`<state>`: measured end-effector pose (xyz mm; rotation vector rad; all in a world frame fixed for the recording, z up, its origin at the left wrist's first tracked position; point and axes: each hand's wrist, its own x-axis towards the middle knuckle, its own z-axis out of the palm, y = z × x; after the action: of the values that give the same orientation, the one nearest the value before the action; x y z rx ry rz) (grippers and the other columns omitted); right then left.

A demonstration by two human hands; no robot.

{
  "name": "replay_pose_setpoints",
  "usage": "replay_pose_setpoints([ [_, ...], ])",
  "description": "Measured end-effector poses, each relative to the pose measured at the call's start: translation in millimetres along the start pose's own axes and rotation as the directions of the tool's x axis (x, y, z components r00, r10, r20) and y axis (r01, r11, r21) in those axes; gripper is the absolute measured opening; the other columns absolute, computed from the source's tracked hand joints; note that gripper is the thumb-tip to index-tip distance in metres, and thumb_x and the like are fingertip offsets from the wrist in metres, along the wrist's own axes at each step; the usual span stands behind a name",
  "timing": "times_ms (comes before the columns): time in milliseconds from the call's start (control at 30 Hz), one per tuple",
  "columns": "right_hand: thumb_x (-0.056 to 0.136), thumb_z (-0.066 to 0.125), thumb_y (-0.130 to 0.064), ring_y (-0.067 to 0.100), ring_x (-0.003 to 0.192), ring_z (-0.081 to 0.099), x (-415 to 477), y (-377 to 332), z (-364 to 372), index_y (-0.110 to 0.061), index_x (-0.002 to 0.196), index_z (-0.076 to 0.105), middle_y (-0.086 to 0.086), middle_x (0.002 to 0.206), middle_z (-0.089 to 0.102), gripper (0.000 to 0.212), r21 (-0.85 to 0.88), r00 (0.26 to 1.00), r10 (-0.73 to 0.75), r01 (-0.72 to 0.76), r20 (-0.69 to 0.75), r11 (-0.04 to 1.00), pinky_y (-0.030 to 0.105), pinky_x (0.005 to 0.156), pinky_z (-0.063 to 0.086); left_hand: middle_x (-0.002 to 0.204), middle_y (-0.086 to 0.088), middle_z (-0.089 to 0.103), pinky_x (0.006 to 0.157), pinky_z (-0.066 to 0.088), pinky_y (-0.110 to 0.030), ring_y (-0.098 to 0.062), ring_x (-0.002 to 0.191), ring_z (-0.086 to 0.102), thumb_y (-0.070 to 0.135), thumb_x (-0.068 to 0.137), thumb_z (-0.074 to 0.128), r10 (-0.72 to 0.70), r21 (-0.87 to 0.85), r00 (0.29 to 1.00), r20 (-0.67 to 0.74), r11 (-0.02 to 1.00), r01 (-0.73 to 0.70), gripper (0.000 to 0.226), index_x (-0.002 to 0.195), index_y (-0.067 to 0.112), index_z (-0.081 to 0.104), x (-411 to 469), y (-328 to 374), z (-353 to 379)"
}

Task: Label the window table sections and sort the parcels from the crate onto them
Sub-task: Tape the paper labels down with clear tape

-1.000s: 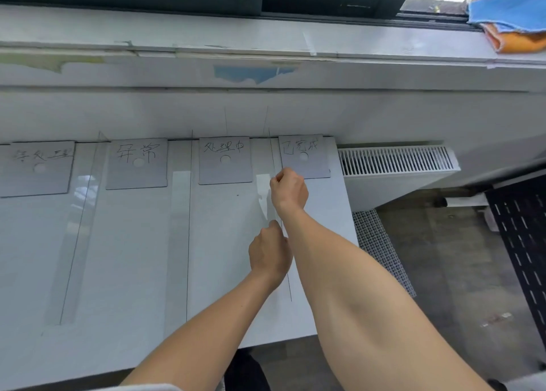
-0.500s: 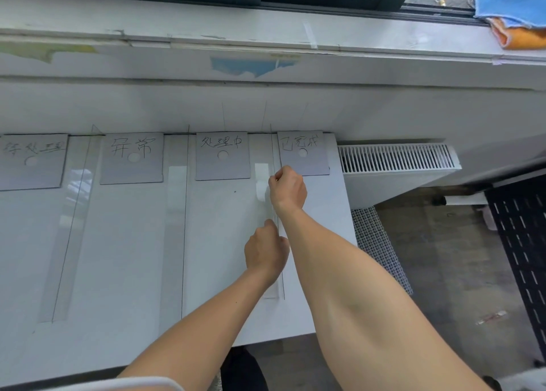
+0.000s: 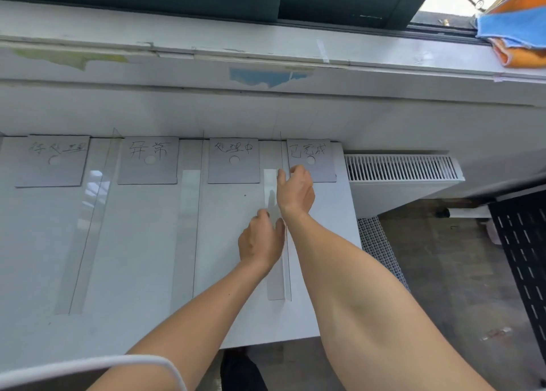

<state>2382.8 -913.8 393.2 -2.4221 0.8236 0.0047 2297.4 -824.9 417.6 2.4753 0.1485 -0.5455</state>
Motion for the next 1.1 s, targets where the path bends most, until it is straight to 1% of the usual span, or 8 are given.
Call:
replay_pose_setpoints([
  [167,0.102,0.043,-0.033,0.027,0.118,0.05,-9,-41,-7,-0.009,0.13,0.053,0.008,0.128,0.057,0.039,-0.146,0.986,-0.162,0.154,-0.045,0.977,0.037,0.094,0.037,0.127,-0.008,0.056,0.092,0.039,-0.041,-0.028,0.118,0.048,0.037,0.099,0.041,0.039,0.095,0.982,-0.184,0.995,-0.022,0.041,0.128,0.011,0.052,30,-22,-63],
  [333,0.103,0.04,-0.037,0.027,0.131,0.041,-32,-102,3,-0.009,0.141,0.046,0.009,0.14,0.051,0.047,-0.22,0.92,-0.386,0.392,0.072,0.893,0.037,0.109,0.03,0.127,-0.012,0.052,0.096,0.036,-0.043,-0.031,0.118,0.044,0.045,0.097,0.043,0.128,0.375,0.954,-0.272,0.927,-0.017,0.045,0.128,0.013,0.051,49,-67,-140],
  [467,0.103,0.039,-0.038,0.03,0.137,0.037,-61,-152,25,-0.01,0.143,0.043,0.011,0.145,0.047,0.049,-0.268,0.852,-0.49,0.524,0.184,0.809,0.041,0.116,0.026,0.143,-0.016,0.04,0.107,0.03,-0.048,-0.033,0.128,0.037,0.048,0.098,0.04,0.104,0.475,0.949,-0.299,0.878,0.053,0.056,0.141,0.013,0.041,53,-120,-195],
  [600,0.101,0.041,-0.04,0.029,0.138,0.036,-95,-197,56,-0.011,0.142,0.045,0.009,0.145,0.046,0.049,-0.299,0.805,-0.539,0.593,0.249,0.748,0.041,0.115,0.027,0.15,-0.017,0.034,0.11,0.027,-0.05,-0.034,0.133,0.034,0.05,0.099,0.037,0.008,0.442,0.937,-0.351,0.883,0.158,0.059,0.144,0.013,0.037,49,-178,-242],
  [767,0.1,0.041,-0.037,0.028,0.139,0.035,-145,-251,108,-0.011,0.143,0.044,0.011,0.148,0.043,0.05,-0.296,0.738,-0.585,0.673,0.337,0.678,0.039,0.116,0.025,0.128,-0.013,0.047,0.103,0.033,-0.048,-0.032,0.117,0.042,0.046,0.1,0.037,-0.082,0.386,0.904,-0.42,0.885,0.26,0.045,0.126,0.011,0.048,37,-259,-299],
  [833,0.101,0.04,-0.038,0.03,0.139,0.035,-167,-277,131,-0.01,0.142,0.045,0.012,0.149,0.043,0.05,-0.29,0.694,-0.608,0.717,0.386,0.634,0.04,0.116,0.026,0.127,-0.013,0.047,0.103,0.034,-0.048,-0.032,0.117,0.042,0.042,0.101,0.039,-0.129,0.364,0.888,-0.441,0.879,0.308,0.04,0.124,0.011,0.048,31,-294,-318],
  [967,0.101,0.041,-0.036,0.03,0.129,0.043,-214,-324,179,-0.011,0.131,0.054,0.011,0.136,0.052,0.042,-0.279,0.6,-0.673,0.799,0.433,0.533,0.039,0.105,0.032,0.127,-0.013,0.049,0.102,0.034,-0.047,-0.033,0.118,0.044,0.039,0.102,0.042,-0.226,0.322,0.852,-0.472,0.856,0.405,0.038,0.127,0.011,0.046,16,-359,-340],
  [1100,0.101,0.042,-0.033,0.028,0.118,0.049,-251,-357,221,-0.011,0.122,0.057,0.007,0.125,0.058,0.034,-0.245,0.537,-0.723,0.843,0.436,0.479,0.035,0.094,0.036,0.132,-0.012,0.051,0.099,0.039,-0.044,-0.031,0.123,0.045,0.035,0.101,0.048,-0.332,0.23,0.831,-0.447,0.855,0.465,0.037,0.128,0.011,0.047,5,-407,-349],
])
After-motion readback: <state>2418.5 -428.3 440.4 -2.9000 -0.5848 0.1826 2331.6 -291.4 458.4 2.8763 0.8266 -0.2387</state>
